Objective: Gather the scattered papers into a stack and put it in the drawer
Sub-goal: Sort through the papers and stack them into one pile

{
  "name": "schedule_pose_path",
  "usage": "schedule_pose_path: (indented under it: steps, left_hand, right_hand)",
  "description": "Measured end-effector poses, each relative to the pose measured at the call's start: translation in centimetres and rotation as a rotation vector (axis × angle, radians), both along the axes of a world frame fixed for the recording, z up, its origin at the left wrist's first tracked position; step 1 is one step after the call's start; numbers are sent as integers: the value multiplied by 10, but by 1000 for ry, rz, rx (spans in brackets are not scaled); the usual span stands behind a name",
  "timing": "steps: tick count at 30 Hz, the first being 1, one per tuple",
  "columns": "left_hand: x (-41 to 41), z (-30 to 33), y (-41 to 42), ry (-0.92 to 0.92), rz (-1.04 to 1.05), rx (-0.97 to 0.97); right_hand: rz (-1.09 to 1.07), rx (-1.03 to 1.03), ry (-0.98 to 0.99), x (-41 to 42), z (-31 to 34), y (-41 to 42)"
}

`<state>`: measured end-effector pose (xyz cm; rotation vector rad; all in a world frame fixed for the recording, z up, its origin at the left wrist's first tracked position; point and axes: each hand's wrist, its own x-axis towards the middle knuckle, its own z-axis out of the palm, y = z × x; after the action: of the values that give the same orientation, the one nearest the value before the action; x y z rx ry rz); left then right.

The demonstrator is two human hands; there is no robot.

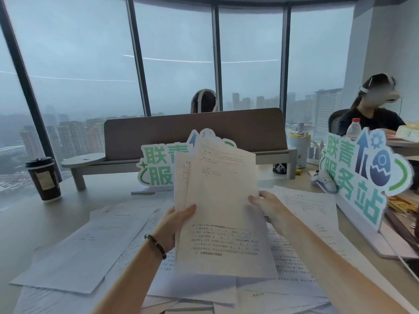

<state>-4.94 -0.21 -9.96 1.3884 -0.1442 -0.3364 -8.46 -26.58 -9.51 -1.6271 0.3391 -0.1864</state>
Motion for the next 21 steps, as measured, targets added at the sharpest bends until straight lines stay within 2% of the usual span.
schedule_pose_path:
  steps: [5, 9, 12, 16, 21]
  left_hand:
    - [-2, 3, -3, -36, 7, -1]
    - [-7, 6, -6, -132, -9, -37]
    - [-13, 8, -11, -276, 11, -13]
    - [-19, 16, -20, -451, 129, 56]
    - [-19, 23, -25, -600, 184, 43]
  right_hand:
    - [12, 145, -72, -2, 1, 4]
    - [-75, -38, -229, -11, 17, 9]
    - [-125, -147, -335, -17, 23, 13]
    - [-130, -172, -465, -25, 26, 16]
    - [-176, -211, -610, -28, 30, 21]
